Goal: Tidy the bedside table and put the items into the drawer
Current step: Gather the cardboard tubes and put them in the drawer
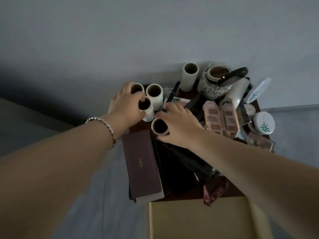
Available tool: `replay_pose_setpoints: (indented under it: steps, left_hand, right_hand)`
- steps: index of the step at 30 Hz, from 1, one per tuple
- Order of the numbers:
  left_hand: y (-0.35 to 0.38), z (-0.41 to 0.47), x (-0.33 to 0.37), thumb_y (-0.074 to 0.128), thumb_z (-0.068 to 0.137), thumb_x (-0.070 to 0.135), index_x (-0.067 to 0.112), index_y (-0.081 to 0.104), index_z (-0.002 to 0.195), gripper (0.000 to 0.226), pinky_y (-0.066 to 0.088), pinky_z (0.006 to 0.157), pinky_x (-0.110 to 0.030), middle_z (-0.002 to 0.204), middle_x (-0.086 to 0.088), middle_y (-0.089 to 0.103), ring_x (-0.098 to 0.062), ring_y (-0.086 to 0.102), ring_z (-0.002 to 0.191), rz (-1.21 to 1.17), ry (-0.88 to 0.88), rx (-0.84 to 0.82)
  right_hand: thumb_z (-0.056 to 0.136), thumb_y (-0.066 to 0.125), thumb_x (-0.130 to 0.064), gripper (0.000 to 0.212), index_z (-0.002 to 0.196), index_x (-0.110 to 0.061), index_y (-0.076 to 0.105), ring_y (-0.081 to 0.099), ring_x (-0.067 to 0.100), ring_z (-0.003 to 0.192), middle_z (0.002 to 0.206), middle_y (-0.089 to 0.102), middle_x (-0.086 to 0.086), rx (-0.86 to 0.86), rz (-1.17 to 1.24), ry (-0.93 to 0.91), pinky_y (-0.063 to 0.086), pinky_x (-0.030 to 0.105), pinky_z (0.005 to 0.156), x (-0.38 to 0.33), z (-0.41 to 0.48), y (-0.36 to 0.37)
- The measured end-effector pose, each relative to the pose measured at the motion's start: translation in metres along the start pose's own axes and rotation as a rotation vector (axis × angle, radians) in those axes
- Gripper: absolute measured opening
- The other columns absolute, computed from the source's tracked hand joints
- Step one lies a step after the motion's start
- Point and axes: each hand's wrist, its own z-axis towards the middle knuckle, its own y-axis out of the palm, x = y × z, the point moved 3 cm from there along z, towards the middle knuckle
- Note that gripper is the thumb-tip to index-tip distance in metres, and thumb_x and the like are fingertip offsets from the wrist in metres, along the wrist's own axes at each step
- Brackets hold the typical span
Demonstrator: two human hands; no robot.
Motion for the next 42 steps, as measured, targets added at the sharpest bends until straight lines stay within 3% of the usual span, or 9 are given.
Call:
replay_pose_setpoints:
  steps: [6,10,15,19,25,31,33,36,42]
  left_hand:
    - [0.019,0.017,-0.012,0.070,0.080,0.033,0.014,0.064,0.091,0.023,0.035,0.102,-0.044,0.154,-0.002,0.005,-0.029,0.019,0.136,-0.039,0.027,-0.050]
    - [0.028,0.014,-0.017,0.062,0.087,0.027,0.008,0.062,0.108,0.028,0.040,0.091,-0.039,0.146,-0.002,0.021,-0.030,0.047,0.117,-0.061,0.033,-0.018]
    - [0.031,0.010,-0.023,0.062,0.088,0.026,0.008,0.051,0.118,0.037,0.034,0.073,-0.030,0.126,-0.003,0.043,-0.023,0.051,0.088,-0.209,-0.032,-0.018]
    - [0.015,0.006,-0.029,0.060,0.088,0.028,0.009,0.059,0.109,0.028,0.037,0.080,-0.032,0.131,-0.005,0.035,-0.029,0.054,0.100,-0.189,-0.006,0.063]
    - [-0.021,-0.019,-0.031,0.060,0.087,0.031,0.008,0.059,0.101,0.027,0.038,0.092,-0.039,0.130,-0.007,0.034,-0.033,0.041,0.114,-0.262,0.030,0.277]
    - [-0.052,-0.057,-0.005,0.061,0.087,0.020,0.013,0.052,0.125,0.040,0.028,0.090,-0.007,0.130,-0.002,0.029,-0.010,0.036,0.109,-0.689,-0.036,0.378]
    - [-0.058,-0.068,0.010,0.062,0.086,0.022,0.015,0.059,0.112,0.028,0.030,0.073,0.004,0.119,0.001,0.036,-0.005,0.040,0.096,-0.719,-0.059,0.371]
    - [-0.065,-0.092,0.039,0.061,0.082,0.027,0.017,0.048,0.064,0.024,0.033,0.045,-0.008,0.074,-0.002,0.049,-0.002,0.043,0.056,-0.722,-0.074,0.344]
    - [-0.035,-0.191,0.113,0.053,0.091,0.020,0.001,0.051,0.072,0.027,0.035,0.046,-0.010,0.060,0.000,0.047,-0.003,0.045,0.048,-0.961,0.012,-0.054]
  right_hand:
    - [0.080,0.067,-0.031,0.060,0.132,-0.018,0.040,0.030,0.024,0.129,0.143,0.025,0.003,-0.047,-0.008,-0.011,0.037,0.036,0.097,-0.008,0.018,0.015]
    - [0.070,0.073,-0.043,0.059,0.117,-0.013,0.057,0.027,0.024,0.129,0.151,0.013,-0.002,0.060,-0.028,-0.027,0.035,0.040,0.102,-0.003,0.029,-0.006]
    - [0.070,0.071,-0.052,0.060,0.109,-0.008,0.059,0.049,0.027,0.110,0.140,0.031,0.003,-0.162,-0.064,-0.008,0.048,0.041,0.084,0.008,0.065,-0.008]
    - [0.065,0.076,-0.049,0.058,0.103,-0.012,0.052,0.055,0.021,0.097,0.111,0.051,0.000,-0.029,0.150,0.066,0.041,0.030,0.073,0.007,0.068,-0.006]
    - [0.061,0.078,-0.043,0.053,0.104,-0.016,0.061,0.047,0.013,0.108,0.119,0.048,-0.007,0.235,0.272,0.018,0.034,0.023,0.082,-0.004,0.011,-0.040]
    - [0.051,0.074,-0.050,0.051,0.090,-0.020,0.063,0.042,0.018,0.114,0.109,0.047,-0.014,0.452,0.433,0.187,0.028,0.024,0.092,0.020,-0.068,-0.075]
    - [0.047,0.076,-0.053,0.048,0.082,-0.024,0.059,0.052,0.017,0.107,0.103,0.053,-0.011,0.474,0.696,0.264,0.044,0.029,0.084,0.029,-0.093,-0.084]
    - [0.042,0.085,-0.053,0.052,0.074,-0.024,0.056,0.062,0.002,0.072,0.085,0.059,-0.001,0.462,1.016,0.270,0.052,0.018,0.058,0.036,-0.132,-0.093]
    - [0.041,0.070,-0.043,0.048,0.077,-0.013,0.058,0.061,0.000,0.058,0.062,0.065,-0.010,0.200,1.281,0.184,0.047,0.012,0.051,0.036,-0.222,-0.087]
